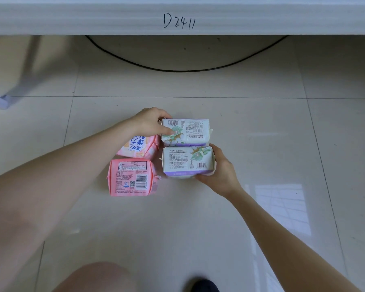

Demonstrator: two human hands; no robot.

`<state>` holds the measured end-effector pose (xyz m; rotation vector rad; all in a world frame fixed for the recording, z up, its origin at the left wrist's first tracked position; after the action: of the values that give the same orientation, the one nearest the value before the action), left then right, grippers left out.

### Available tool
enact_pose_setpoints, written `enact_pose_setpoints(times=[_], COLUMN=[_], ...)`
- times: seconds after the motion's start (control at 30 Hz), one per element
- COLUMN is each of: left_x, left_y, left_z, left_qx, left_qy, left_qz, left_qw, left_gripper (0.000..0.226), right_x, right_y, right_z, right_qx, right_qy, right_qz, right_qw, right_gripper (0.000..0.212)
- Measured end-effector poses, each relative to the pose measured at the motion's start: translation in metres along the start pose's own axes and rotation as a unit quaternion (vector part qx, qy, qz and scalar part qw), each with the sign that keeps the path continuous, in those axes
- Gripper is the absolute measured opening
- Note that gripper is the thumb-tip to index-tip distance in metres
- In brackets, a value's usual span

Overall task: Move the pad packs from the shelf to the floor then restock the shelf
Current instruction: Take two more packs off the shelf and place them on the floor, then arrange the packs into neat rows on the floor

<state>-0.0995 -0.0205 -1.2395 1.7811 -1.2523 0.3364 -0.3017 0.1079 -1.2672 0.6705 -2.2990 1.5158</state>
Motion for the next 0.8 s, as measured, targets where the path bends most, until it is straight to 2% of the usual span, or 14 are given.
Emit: enact_pose_setpoints(times=[0.13, 0.27, 0.53, 0.8], left_x=[0.016, 0.029, 0.035, 0.088], left_y=[0.0, 0.007, 0.051, 0.122], left_z=[-0.03, -0.076, -0.191, -0.317], left_qx=[-0.002, -0.021, -0.017, -0.01], left_qy=[0.077, 0.125, 0.085, 0.07], left_qz=[0.059, 0.131, 0.287, 0.301], left_qw=[0.995, 0.983, 0.954, 0.951], left_gripper=[0.061, 0.062, 0.066, 0.067], right_x=[0.013, 0.029, 0.073, 0.134], right_y=[-0.013, -0.038, -0.12, -0.227], right_z=[-0.021, -0.053, -0.129, -0.208], right_qx=[-0.015, -0.006, 0.02, 0.039], right_qy=[-0.002, -0.019, -0.033, -0.029], right_qz=[-0.124, -0.264, -0.405, -0.453], right_qw=[0.992, 0.964, 0.913, 0.89], right_gripper=[0.095, 0.09, 0.079, 0.075])
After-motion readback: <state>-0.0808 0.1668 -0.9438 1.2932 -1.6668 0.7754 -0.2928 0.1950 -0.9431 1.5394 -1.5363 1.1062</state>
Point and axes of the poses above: each hand's wrist, its own z-axis towards the middle knuckle, its own x-axis out of the back of the hand, y = z × x, the point moved 9 cm from there along z, towards the middle knuckle, and after that the axes turned 1 degree about y, right-handed, at the moved point
